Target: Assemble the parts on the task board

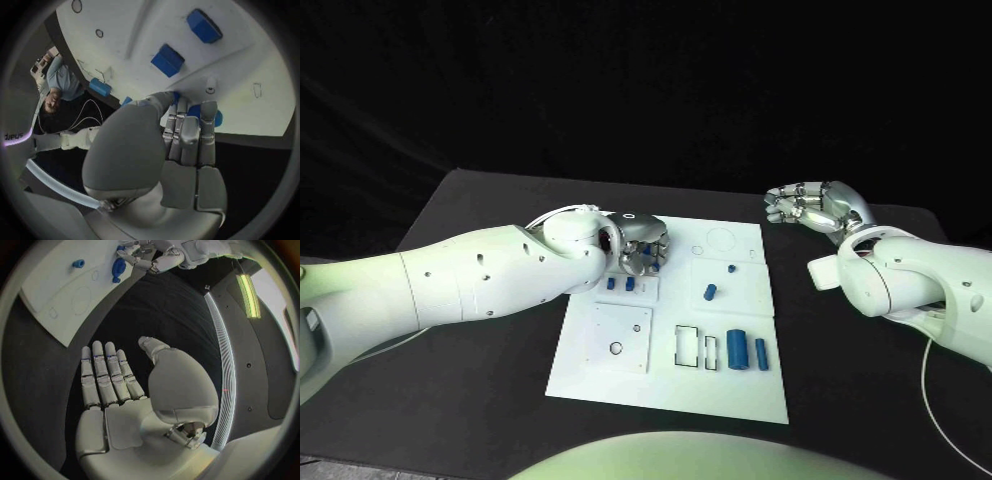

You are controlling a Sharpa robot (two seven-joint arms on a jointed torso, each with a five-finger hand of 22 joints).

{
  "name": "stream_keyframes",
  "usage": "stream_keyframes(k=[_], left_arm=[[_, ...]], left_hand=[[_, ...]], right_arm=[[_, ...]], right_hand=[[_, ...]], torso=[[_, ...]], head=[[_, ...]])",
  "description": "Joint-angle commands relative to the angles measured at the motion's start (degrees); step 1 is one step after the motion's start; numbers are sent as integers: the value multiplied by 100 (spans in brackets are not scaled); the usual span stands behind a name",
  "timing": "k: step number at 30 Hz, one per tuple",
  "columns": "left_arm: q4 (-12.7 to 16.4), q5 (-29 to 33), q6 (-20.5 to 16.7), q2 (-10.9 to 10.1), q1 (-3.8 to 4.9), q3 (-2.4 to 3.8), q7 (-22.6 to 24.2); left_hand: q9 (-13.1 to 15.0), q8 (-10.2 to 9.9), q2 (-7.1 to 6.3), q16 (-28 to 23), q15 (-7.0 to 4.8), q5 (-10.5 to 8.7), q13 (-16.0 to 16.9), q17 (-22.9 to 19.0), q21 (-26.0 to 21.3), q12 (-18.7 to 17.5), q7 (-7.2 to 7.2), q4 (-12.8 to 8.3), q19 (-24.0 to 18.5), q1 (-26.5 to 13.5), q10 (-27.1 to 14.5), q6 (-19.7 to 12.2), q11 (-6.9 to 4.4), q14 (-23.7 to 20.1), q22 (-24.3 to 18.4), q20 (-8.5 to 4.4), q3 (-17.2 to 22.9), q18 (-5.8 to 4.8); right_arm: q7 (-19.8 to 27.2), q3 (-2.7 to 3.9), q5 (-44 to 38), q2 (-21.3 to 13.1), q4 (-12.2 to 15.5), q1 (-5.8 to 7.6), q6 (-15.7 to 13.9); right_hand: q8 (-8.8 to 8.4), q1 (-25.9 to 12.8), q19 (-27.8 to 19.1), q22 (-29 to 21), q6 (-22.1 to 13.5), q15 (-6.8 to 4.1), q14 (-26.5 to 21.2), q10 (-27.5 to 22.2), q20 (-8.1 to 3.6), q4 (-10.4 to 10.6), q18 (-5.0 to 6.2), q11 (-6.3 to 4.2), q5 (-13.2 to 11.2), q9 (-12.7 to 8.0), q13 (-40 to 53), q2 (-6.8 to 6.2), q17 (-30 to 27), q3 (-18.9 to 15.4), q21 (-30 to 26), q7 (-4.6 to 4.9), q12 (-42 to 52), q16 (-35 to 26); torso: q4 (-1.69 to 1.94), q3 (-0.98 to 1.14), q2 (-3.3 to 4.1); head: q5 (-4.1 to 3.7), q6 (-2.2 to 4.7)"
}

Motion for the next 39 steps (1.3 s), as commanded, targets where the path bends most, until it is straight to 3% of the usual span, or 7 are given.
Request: stream_keyframes(k=[1,6,12,17,29,36,39], left_arm=[[23,95,-161,-7,-9,5,72],[159,227,-216,-118,-8,60,103],[400,446,-210,-360,0,197,114],[567,590,-166,-590,5,269,128],[695,756,53,-1047,1,301,108],[664,782,91,-1090,-6,301,87],[626,785,85,-1081,-8,301,86]], left_hand=[[4,-1,48,23,12,-26,-9,8,23,-51,4,-5,37,-30,49,58,-10,52,17,9,33,-50],[1,-16,31,26,15,-31,-17,6,40,-84,7,0,48,-73,65,67,-6,65,36,8,38,-54],[-1,-33,15,30,18,-29,-25,3,55,-127,10,14,56,-135,92,86,-4,80,54,9,47,-58],[-1,-38,6,30,18,-28,-27,-1,61,-141,8,18,62,-158,106,95,-5,84,64,10,49,-60],[-3,-66,-70,26,18,-36,-34,-30,57,-202,-1,63,57,-277,150,117,-8,88,66,13,23,-61],[-4,-73,-84,25,18,-36,-36,-36,57,-217,-5,75,61,-301,159,122,-10,88,71,14,18,-62],[-4,-73,-84,25,18,-36,-36,-36,57,-217,-5,75,61,-301,159,122,-10,88,71,14,18,-62]], right_arm=[[52,1,-57,3,4,-3,96],[51,1,-58,3,-6,-4,94],[52,1,-58,2,-12,-8,95],[53,1,-58,-1,-13,-12,96],[55,1,-58,-21,-17,-23,93],[56,1,-58,-22,-17,-31,94],[57,1,-58,-19,-18,-34,94]], right_hand=[[34,4,-42,-9,-24,-14,-43,-32,-5,-3,-2,-4,-29,5,-3,31,-6,26,-5,430,28,24],[34,4,-42,-9,-24,-14,-43,-32,-5,-3,-2,-4,-29,5,-3,31,-6,26,-5,430,28,24],[34,4,-42,-9,-24,-14,-43,-32,-5,-3,-2,-4,-29,5,-3,31,-6,26,-5,430,28,24],[34,4,-42,-9,-24,-14,-43,-32,-5,-3,-2,-4,-29,5,-3,31,-6,26,-5,430,28,24],[34,4,-42,-9,-24,-14,-43,-32,-5,-3,-2,-4,-29,5,-3,31,-6,26,-5,430,28,24],[34,4,-42,-9,-24,-14,-43,-32,-5,-3,-2,-4,-29,5,-3,31,-6,26,-5,430,28,24],[34,4,-42,-9,-24,-14,-43,-32,-5,-3,-2,-4,-29,5,-3,31,-6,26,-5,430,28,24]], torso=[[4,-2,-4],[3,1,-15],[16,4,-16],[19,1,-17],[21,-10,-6],[17,-15,-1],[0,-7,-1]], head=[[-3,14],[4,43],[14,68],[29,84],[26,77],[56,77],[70,75]])
